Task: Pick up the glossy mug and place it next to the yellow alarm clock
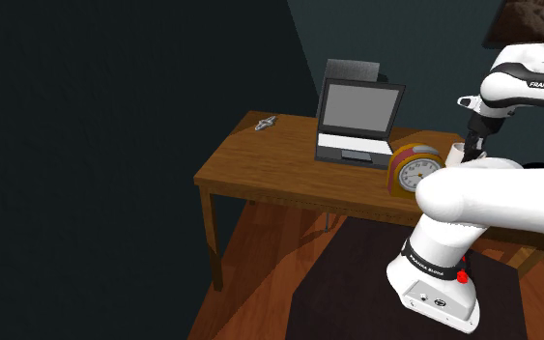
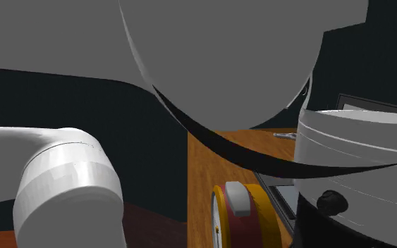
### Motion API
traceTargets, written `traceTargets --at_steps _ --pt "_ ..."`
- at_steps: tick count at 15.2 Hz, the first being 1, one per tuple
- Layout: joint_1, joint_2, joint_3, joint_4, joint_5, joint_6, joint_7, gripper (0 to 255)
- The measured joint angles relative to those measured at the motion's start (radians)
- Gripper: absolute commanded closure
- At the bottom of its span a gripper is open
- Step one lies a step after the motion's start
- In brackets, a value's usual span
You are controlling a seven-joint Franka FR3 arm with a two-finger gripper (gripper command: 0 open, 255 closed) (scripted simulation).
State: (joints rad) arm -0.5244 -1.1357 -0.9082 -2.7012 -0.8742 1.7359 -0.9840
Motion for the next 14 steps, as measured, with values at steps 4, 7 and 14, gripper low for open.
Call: traceTargets --at_steps 4,7,14 --pt "-0.006 0.010 -0.049 -0.038 -0.045 0.049 0.012 255" --pt "-0.006 0.023 -0.093 -0.061 -0.083 0.089 0.020 255" --pt "-0.008 0.029 -0.116 -0.075 -0.105 0.110 0.026 255"
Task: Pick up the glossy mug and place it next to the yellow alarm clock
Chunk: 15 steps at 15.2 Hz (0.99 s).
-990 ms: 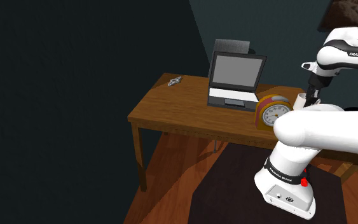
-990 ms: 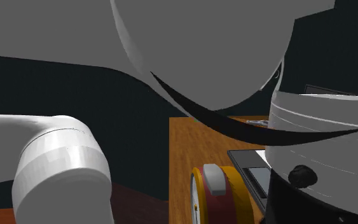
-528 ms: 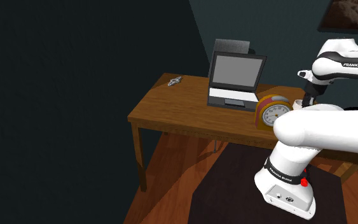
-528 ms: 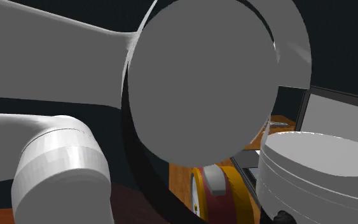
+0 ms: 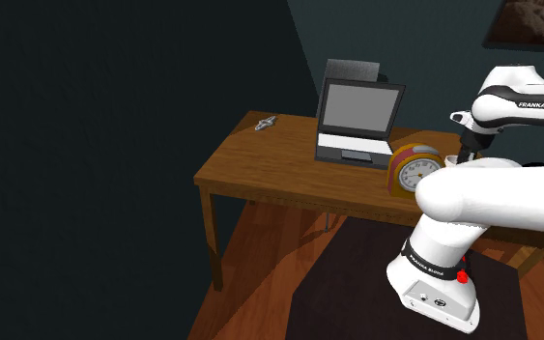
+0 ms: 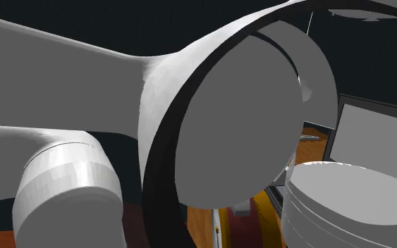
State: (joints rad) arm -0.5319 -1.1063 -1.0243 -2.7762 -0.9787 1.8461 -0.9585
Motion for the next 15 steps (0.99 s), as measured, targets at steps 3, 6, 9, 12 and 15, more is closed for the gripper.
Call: traceTargets --at_steps 3,6,9,12,15 --pt "0.000 0.000 0.000 0.000 0.000 0.000 0.000 0" --pt "0.000 0.000 0.000 0.000 0.000 0.000 0.000 0" --pt "0.000 -0.006 0.017 0.005 0.014 -0.013 -0.001 0" --pt "0.004 -0.025 0.091 0.048 0.079 -0.080 -0.013 0" --pt "0.004 -0.036 0.124 0.065 0.108 -0.111 -0.019 0"
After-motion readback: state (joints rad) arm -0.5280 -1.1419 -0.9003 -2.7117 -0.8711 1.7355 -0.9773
